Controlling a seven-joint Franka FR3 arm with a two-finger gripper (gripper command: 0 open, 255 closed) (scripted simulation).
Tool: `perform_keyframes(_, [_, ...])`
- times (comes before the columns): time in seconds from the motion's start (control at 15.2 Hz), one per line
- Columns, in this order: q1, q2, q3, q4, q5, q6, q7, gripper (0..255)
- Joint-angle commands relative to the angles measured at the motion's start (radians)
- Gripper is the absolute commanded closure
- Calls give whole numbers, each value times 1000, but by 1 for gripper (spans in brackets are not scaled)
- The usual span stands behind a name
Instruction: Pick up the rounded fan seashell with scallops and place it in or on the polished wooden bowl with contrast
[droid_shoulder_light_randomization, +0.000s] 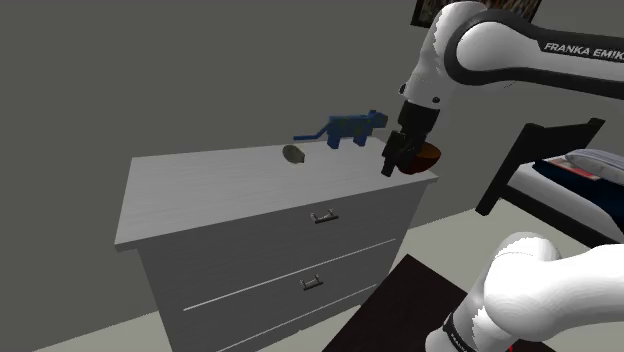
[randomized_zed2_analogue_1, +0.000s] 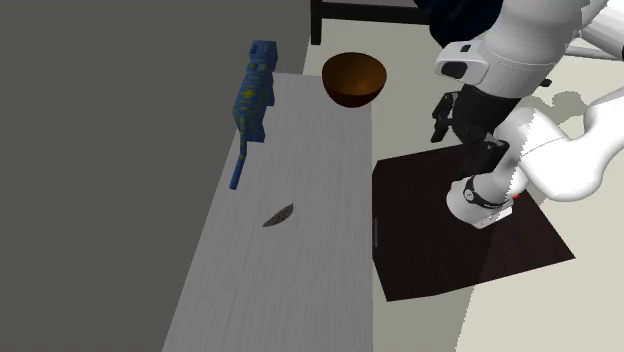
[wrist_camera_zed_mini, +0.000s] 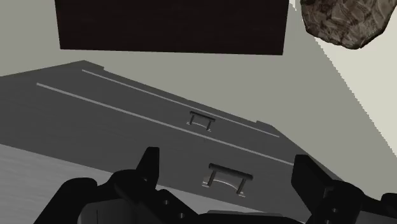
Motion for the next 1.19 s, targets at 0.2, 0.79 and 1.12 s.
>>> perform_keyframes(0.2, [13, 110, -5, 42, -16, 77, -42, 0])
perform_keyframes(0.79, [46, 445, -9, 238, -52, 249, -152, 0])
perform_keyframes(1.12, [59, 630, -5, 388, -68, 304, -204, 0])
